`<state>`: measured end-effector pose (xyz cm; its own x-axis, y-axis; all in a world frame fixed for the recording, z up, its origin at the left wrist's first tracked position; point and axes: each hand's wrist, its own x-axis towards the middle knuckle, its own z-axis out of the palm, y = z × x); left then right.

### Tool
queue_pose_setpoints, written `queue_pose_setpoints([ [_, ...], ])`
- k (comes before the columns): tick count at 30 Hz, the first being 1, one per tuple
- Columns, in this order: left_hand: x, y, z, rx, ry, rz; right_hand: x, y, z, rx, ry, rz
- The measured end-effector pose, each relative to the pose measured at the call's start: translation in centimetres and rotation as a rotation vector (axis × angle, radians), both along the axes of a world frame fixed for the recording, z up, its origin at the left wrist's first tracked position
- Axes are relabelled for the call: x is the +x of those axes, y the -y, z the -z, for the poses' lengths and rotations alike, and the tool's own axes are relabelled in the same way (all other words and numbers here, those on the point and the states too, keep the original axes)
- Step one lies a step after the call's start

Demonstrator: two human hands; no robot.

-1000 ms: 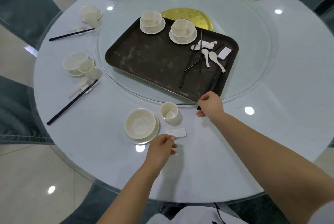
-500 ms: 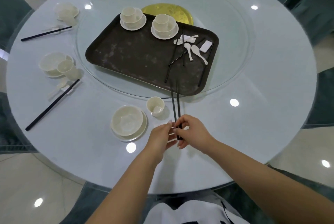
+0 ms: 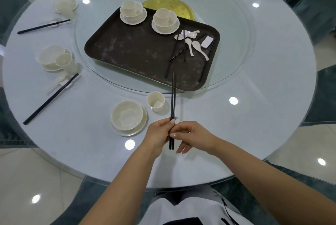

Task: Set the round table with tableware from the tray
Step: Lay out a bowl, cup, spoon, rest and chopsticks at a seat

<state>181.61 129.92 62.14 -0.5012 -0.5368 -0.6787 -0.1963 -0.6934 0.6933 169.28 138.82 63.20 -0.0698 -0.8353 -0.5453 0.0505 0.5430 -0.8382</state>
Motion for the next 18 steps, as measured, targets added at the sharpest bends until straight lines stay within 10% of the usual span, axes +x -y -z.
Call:
queue_pose_setpoints([
  [6, 1.0, -0.1, 0.4, -0.018, 0.002, -0.001, -2.2, 1.3, -0.1, 0.017, -0.121, 0.457],
  [18, 3.6, -2.2, 1.8, -0.009, 0.094, 0.218, -0.5, 3.3, 1.6, 0.108, -0.058, 0.282],
])
